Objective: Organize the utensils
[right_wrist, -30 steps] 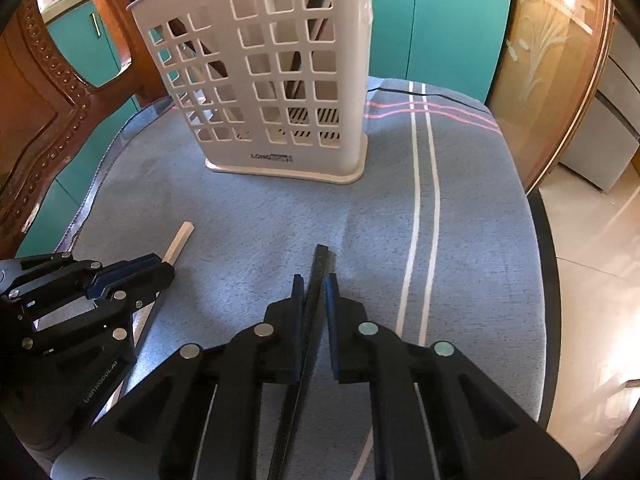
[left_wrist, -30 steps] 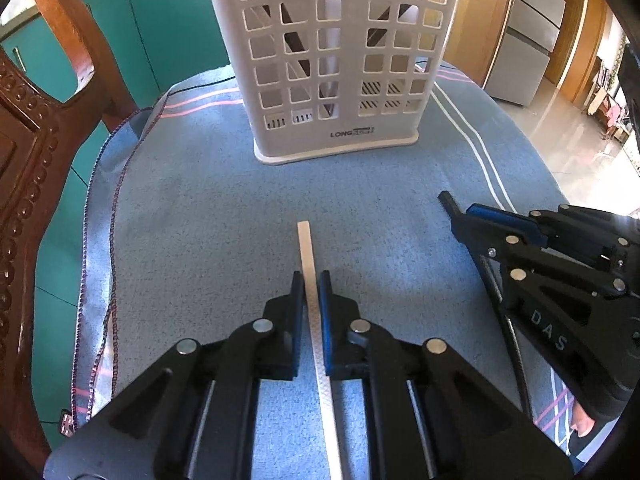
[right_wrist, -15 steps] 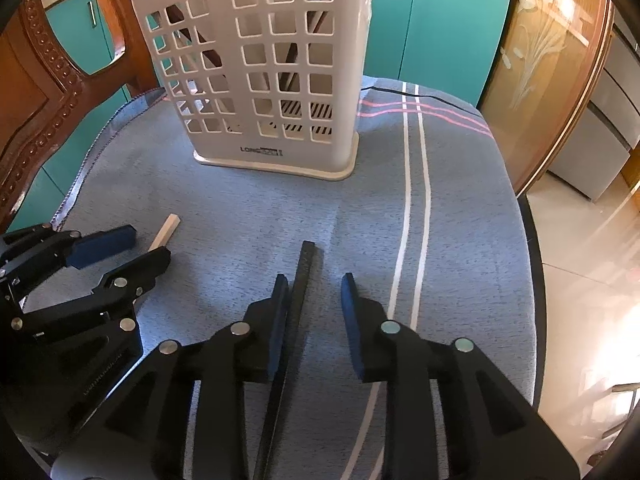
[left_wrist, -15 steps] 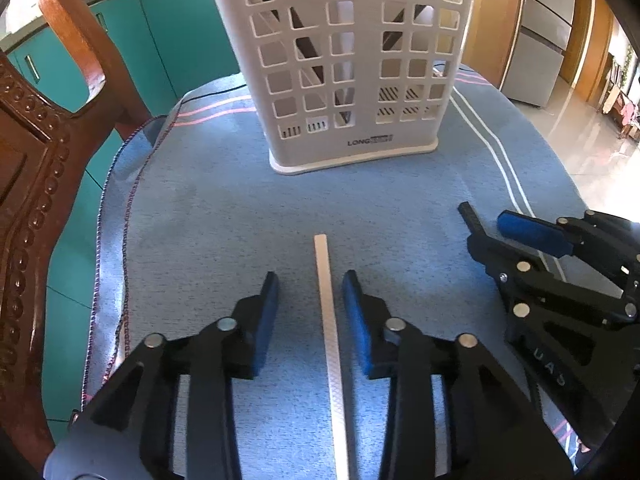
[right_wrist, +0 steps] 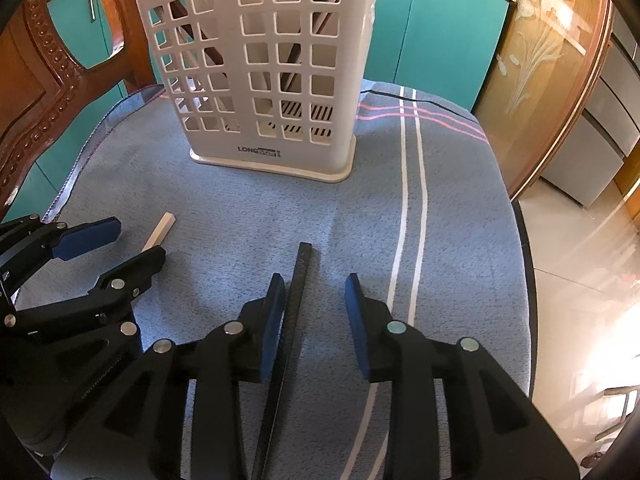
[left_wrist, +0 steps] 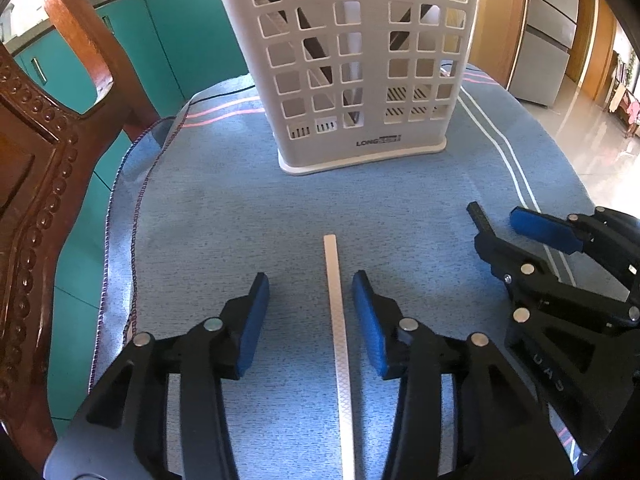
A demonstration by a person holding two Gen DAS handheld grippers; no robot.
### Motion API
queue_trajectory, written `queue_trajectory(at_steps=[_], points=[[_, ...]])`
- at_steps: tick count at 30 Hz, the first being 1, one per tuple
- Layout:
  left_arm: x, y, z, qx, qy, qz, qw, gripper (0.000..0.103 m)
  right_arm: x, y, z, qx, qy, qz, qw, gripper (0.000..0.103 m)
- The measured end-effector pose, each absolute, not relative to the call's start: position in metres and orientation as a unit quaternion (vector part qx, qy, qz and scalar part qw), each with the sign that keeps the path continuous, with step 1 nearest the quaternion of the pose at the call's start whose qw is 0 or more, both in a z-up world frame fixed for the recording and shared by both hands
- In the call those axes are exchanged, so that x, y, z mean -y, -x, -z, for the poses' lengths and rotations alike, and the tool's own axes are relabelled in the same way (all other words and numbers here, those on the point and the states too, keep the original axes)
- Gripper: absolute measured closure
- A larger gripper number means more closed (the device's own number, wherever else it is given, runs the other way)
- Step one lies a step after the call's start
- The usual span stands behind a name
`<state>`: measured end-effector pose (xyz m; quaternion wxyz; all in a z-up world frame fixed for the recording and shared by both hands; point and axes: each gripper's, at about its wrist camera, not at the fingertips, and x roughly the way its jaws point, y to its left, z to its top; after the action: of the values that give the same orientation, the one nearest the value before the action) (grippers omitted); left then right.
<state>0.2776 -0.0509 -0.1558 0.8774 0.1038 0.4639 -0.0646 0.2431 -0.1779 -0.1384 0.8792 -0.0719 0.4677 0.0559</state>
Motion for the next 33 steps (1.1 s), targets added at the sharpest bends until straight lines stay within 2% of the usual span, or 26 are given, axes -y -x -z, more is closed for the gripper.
queue_trajectory(at_steps=[1,3,15,17,19,21,24,26,27,28,33], points=[[0.050,-0.278,0.156,-0.463,-0.105,0.061,0.878,0.050,0.178,-0.243,0.138,-0.467,0.073,-0.052,0.880,0.063],[0.049,-0.278,0.156,-0.463,-0.104,0.057,0.878,0.049,0.180,-0.243,0.138,-0.467,0.070,-0.049,0.880,0.061],[0.048,-0.278,0.156,-0.462,-0.107,0.052,0.879,0.044,0.184,-0.243,0.138,-0.464,0.070,-0.044,0.882,0.058],[0.049,-0.276,0.156,-0.461,-0.106,0.064,0.878,0.053,0.182,-0.242,0.138,-0.463,0.071,-0.043,0.883,0.058],[0.051,-0.276,0.155,-0.465,-0.099,0.083,0.876,0.072,0.180,-0.241,0.139,-0.462,0.074,-0.043,0.883,0.058],[0.054,-0.274,0.155,-0.465,-0.101,0.095,0.874,0.080,0.180,-0.241,0.139,-0.462,0.073,-0.044,0.883,0.058],[0.057,-0.273,0.155,-0.468,-0.099,0.111,0.871,0.092,0.179,-0.241,0.138,-0.465,0.065,-0.056,0.881,0.067],[0.056,-0.273,0.155,-0.470,-0.097,0.114,0.870,0.095,0.175,-0.241,0.138,-0.465,0.066,-0.069,0.880,0.077],[0.056,-0.273,0.155,-0.469,-0.098,0.114,0.870,0.095,0.173,-0.240,0.138,-0.466,0.065,-0.075,0.879,0.086],[0.056,-0.273,0.155,-0.469,-0.098,0.114,0.870,0.095,0.170,-0.240,0.137,-0.465,0.069,-0.079,0.879,0.091],[0.054,-0.273,0.154,-0.469,-0.094,0.115,0.871,0.096,0.169,-0.239,0.137,-0.465,0.060,-0.083,0.879,0.093]])
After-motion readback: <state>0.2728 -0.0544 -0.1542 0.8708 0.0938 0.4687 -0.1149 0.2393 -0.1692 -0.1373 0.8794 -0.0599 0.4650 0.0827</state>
